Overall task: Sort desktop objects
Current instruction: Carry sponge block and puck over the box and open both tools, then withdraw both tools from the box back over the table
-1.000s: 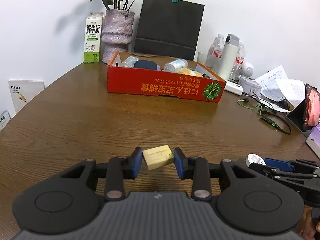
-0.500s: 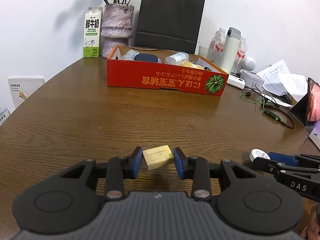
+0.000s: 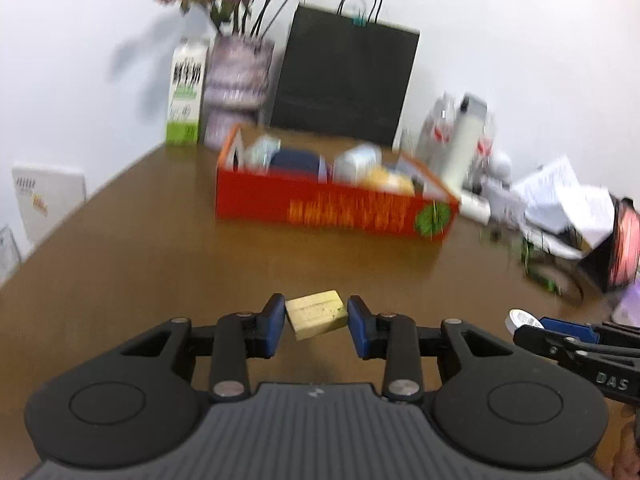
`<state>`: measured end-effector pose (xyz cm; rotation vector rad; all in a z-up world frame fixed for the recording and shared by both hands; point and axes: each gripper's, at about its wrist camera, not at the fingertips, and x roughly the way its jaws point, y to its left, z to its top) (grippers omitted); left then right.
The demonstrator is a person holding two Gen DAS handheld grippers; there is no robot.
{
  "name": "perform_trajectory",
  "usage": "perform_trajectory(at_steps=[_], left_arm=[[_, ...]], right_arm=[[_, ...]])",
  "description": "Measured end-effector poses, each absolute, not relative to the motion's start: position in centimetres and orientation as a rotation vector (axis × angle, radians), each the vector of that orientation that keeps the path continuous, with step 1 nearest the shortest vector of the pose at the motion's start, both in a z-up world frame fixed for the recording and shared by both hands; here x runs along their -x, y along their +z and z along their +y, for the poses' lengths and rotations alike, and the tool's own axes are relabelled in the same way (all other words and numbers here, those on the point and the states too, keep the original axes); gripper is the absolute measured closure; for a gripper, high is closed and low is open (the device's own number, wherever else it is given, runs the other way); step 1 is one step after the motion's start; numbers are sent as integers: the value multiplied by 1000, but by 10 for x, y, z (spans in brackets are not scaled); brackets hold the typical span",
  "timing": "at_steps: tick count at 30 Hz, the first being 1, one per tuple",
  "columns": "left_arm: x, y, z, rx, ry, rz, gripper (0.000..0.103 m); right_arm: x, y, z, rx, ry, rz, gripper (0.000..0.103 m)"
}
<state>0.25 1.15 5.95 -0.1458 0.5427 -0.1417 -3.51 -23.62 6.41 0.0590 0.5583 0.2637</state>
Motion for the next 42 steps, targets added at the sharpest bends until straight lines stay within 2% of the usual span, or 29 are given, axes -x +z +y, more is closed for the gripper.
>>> perform_trajectory(at_steps=[6,10,13,19,21,22,23,24,25,28,32,35,37,40,42], left_arm=[[-106,113,9,131,-160,515,68],[-184,132,0,148,-172,561,68],[-239,124,-13,150,-221,651,68],[-315,75,-34,126,-194,833,67],[-326,66,-40,90,-181,840,63],[-327,65,-42,81,-192,832,53],[-328,66,-43,81,-207,823,36],[-327,68,-44,82,-213,811,27],[-324,72,-45,78,-210,794,17],[-317,86,-45,48,-214,741,14],[-301,104,-40,14,-168,684,2],[-280,117,-30,12,-102,652,0],[-260,121,-22,6,-31,637,0],[-222,115,-10,2,50,640,0],[-196,108,-4,-1,55,636,0]], right_arm=[[-54,123,-232,-83,285,471,66],[-141,147,-221,-95,293,502,66],[-212,147,-217,-105,255,576,66],[-321,111,-219,-105,166,755,65],[-340,98,-219,-101,138,793,65],[-346,92,-219,-102,130,804,66],[-352,86,-219,-97,127,806,60],[-355,82,-219,-93,125,814,50],[-359,79,-219,-90,117,829,46],[-358,84,-221,-99,117,815,44],[-337,110,-223,-101,139,750,38],[-314,129,-219,-68,144,703,31],[-293,136,-213,-24,153,673,30],[-251,138,-203,35,169,630,28],[-222,136,-199,56,197,604,22]])
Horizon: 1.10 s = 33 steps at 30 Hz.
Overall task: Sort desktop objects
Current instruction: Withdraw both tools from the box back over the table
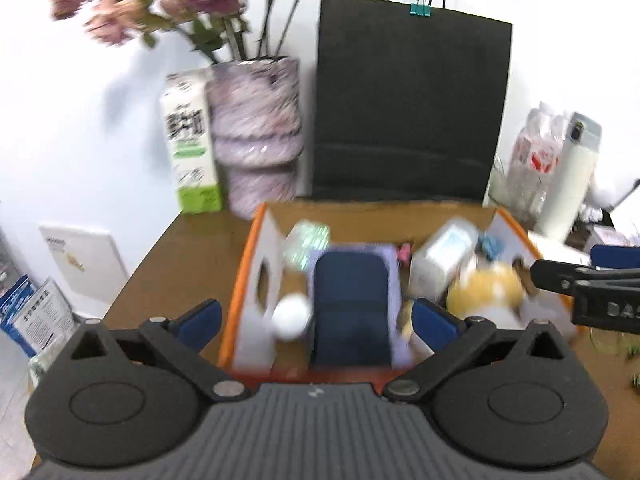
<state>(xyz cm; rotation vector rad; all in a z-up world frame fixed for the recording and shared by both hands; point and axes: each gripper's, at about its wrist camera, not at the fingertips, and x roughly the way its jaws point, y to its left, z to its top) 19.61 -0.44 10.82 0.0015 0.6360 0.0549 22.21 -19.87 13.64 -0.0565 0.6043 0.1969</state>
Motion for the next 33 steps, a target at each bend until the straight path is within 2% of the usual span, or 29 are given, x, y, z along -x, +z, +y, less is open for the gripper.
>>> perform_trajectory(at_steps=[7,17,23,25,33], left_arm=[[-102,85,10,13,49,601,0],[-7,20,17,93,36,718,0],[20,7,-6,-38,-11,691,0],[19,5,-11,-59,-13,696,0],[14,2,-6,7,29,697,0]], right_arm=[[-120,106,-187,57,249,566,17],[-13,47,-194,-2,219,625,17],[25,28,-193,12,215,648,17],[31,27,-196,-6,230,644,12],[27,20,-201,-6,193,663,11]])
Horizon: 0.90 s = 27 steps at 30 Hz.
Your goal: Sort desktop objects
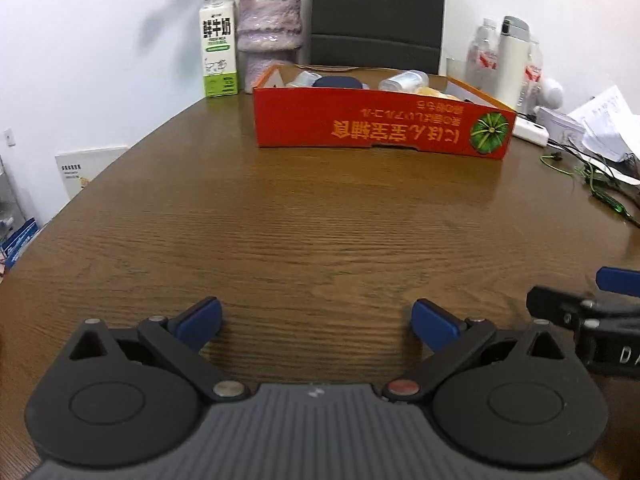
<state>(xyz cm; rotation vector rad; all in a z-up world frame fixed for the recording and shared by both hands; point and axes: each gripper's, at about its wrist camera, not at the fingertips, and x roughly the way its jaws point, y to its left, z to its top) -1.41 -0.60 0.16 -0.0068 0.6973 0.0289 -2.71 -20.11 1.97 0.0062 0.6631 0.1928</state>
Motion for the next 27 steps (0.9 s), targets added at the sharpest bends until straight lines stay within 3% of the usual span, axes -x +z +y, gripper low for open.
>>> perform_trajectory(at_steps=[4,8,27], left_arm=[[12,1,-6,3,25,700,0],[12,1,-7,2,31,702,0],[9,1,-5,3,31,702,0]], right_arm=[[24,17,-192,42,175,656,9],[17,14,-190,41,173,701,0],[18,12,-190,41,164,706,0]])
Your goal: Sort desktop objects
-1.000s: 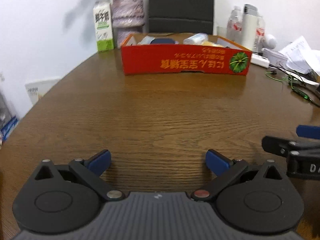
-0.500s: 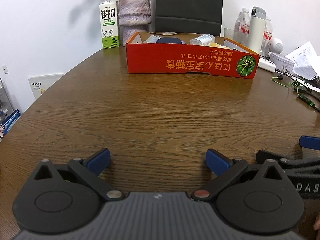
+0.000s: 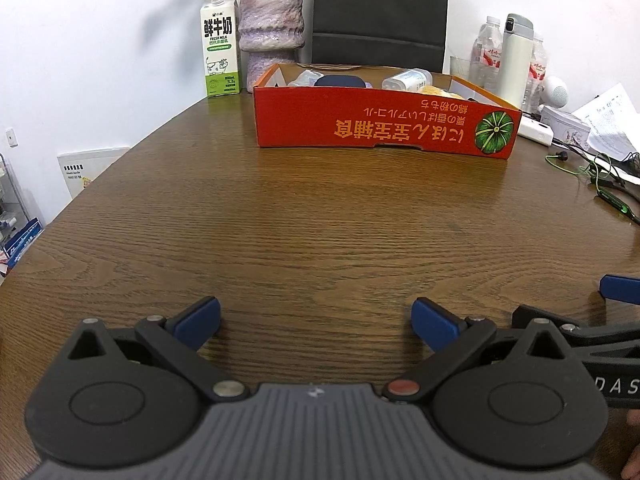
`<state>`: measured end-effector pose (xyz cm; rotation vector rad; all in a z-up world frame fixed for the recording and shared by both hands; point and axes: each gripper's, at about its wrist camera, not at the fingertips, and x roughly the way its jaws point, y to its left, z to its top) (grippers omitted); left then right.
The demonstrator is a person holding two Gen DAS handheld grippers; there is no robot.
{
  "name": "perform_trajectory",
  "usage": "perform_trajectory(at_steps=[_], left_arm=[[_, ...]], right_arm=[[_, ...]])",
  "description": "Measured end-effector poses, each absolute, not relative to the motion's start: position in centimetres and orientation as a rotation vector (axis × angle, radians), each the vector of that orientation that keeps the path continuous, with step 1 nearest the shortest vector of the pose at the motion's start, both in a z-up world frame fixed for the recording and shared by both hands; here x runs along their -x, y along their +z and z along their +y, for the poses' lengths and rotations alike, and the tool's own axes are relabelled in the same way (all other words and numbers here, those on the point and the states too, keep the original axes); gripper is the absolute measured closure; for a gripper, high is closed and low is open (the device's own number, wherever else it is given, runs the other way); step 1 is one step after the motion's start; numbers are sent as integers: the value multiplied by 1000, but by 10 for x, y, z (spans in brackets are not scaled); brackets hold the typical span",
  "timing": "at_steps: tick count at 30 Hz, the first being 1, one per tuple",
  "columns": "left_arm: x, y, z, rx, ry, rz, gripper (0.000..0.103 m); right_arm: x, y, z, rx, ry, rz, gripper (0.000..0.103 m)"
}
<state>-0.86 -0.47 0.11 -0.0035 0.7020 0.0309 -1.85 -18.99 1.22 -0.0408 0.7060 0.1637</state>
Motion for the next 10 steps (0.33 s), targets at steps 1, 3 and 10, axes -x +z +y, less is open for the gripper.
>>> perform_trajectory(at_steps=[1,3,10], left_arm=[[9,1,-5,4,30,702,0],[9,1,-5,4,29,702,0],[9,1,-5,4,30,702,0]], right_arm=[[18,12,-190,41,163,706,0],[18,12,-190,41,164,706,0],[19,12,-190,41,164,706,0]])
